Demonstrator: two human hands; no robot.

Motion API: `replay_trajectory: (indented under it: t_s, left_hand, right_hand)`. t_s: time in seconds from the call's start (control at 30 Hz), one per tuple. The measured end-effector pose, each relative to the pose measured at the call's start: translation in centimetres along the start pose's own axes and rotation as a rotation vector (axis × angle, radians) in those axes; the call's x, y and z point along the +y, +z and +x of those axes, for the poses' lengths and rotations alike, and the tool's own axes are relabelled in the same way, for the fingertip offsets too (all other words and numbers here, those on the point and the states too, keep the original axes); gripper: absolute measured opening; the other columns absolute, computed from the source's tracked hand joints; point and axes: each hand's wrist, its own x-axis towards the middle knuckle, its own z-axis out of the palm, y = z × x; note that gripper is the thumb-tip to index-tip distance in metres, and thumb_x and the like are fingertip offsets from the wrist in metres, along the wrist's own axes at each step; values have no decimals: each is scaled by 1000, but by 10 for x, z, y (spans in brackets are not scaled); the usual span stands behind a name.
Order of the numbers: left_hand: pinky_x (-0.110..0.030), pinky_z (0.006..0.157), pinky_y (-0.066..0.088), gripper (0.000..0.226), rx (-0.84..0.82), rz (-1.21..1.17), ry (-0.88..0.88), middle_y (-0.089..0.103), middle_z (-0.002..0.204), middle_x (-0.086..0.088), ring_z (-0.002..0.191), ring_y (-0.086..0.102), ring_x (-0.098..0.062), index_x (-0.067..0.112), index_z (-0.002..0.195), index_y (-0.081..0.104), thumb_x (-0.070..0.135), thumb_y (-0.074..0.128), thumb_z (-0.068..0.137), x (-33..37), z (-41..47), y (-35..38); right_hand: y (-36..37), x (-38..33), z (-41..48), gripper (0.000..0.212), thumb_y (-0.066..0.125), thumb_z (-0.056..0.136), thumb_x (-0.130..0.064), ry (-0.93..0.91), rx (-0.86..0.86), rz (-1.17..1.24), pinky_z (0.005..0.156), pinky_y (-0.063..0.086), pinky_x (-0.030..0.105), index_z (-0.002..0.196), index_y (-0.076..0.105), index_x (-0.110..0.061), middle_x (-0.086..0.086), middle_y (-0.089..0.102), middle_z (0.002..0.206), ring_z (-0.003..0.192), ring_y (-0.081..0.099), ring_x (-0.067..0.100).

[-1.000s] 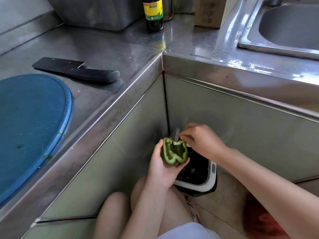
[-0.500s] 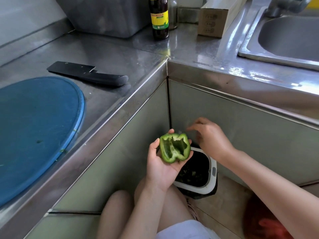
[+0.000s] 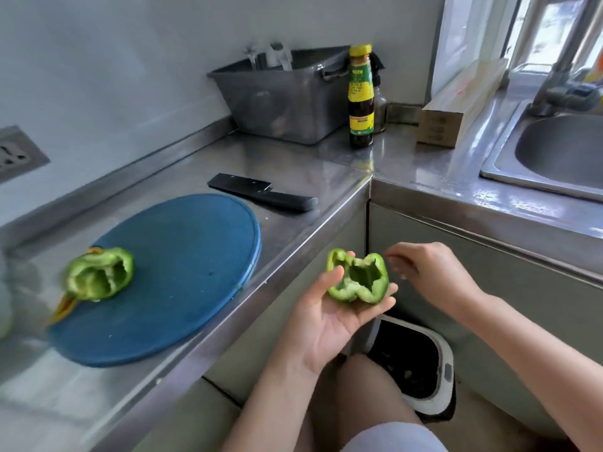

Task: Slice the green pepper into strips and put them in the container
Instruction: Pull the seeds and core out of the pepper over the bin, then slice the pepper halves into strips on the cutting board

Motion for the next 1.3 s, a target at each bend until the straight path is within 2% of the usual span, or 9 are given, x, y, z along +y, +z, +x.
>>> replay_trajectory:
  t_s: [0.1, 0.2, 0.33, 0.47, 0.6, 0.8, 1.07, 1.2, 1.3]
  left_hand:
    - [-54, 89, 51, 55, -117, 107, 37, 57, 123, -29, 114, 49, -58, -1, 109, 61, -10, 79, 58, 26, -27, 20]
    - [-51, 88, 53, 47, -62, 265, 120, 60, 117, -30, 112, 53, -56, -4, 110, 58, -18, 65, 66, 55, -48, 33]
    - [-43, 83, 57, 47, 192, 557, 309, 64, 109, -27, 106, 61, -46, 1, 112, 53, -12, 61, 68, 95, -69, 37]
    - [-47, 95, 51, 71, 511, 991, 455, 64, 114, -14, 108, 63, -29, 18, 112, 51, 15, 86, 51, 140, -88, 16]
    - [-19, 79, 44, 67, 801, 1472, 448, 61, 98, 10, 92, 59, -4, 21, 108, 48, 30, 90, 56, 169, -96, -1]
    - [1, 65, 38, 75, 805, 1497, 534, 55, 105, 9, 90, 55, 1, 28, 117, 40, 19, 88, 61, 179, -83, -23]
    - [3, 72, 34, 80, 873, 1608, 597, 44, 118, -1, 100, 50, -14, 19, 116, 35, 13, 89, 58, 178, -69, -44]
    - [-2, 80, 28, 76, 872, 1824, 695, 41, 113, -1, 99, 46, -13, 10, 117, 39, 13, 88, 59, 170, -72, -48]
    - [-1, 74, 31, 75, 932, 1869, 703, 46, 104, 1, 91, 46, -12, 12, 110, 42, 23, 91, 54, 172, -79, -49]
  right_hand:
    - [-18, -28, 15, 10, 70, 82, -14, -36, 98, 42, 67, 48, 24, 91, 73, -16, -3, 70, 75, 68, 65, 18]
    - [-33, -60, 35, 21, 73, 70, 0, -72, 159, 67, 63, 36, 8, 86, 74, -14, -3, 66, 74, 63, 59, 14]
    - [-38, -107, 61, 15, 77, 70, -4, -142, 114, 153, 67, 43, 13, 80, 75, -15, -2, 69, 73, 65, 62, 13]
    - [-21, -140, 90, 12, 66, 86, -17, -171, 69, 155, 79, 49, 29, 91, 75, -12, 3, 73, 88, 84, 66, 21]
    - [7, -157, 124, 37, 56, 91, -25, -72, -95, -15, 91, 43, 33, 127, 57, -17, 7, 62, 118, 111, 55, 28]
    - [42, -167, 156, 33, 47, 86, -5, 36, -246, -221, 72, 46, 37, 119, 47, -8, 13, 59, 109, 101, 56, 33]
    - [61, -174, 173, 27, 46, 89, -11, 39, -241, -319, 72, 39, 35, 115, 39, -6, 15, 51, 111, 101, 55, 35]
    - [62, -176, 172, 24, 44, 93, -12, 21, -208, -371, 60, 36, 33, 114, 36, -6, 12, 54, 106, 87, 62, 34]
    - [54, -187, 162, 21, 39, 91, -2, -30, -208, -315, 55, 35, 35, 110, 35, -8, 10, 53, 93, 68, 52, 33]
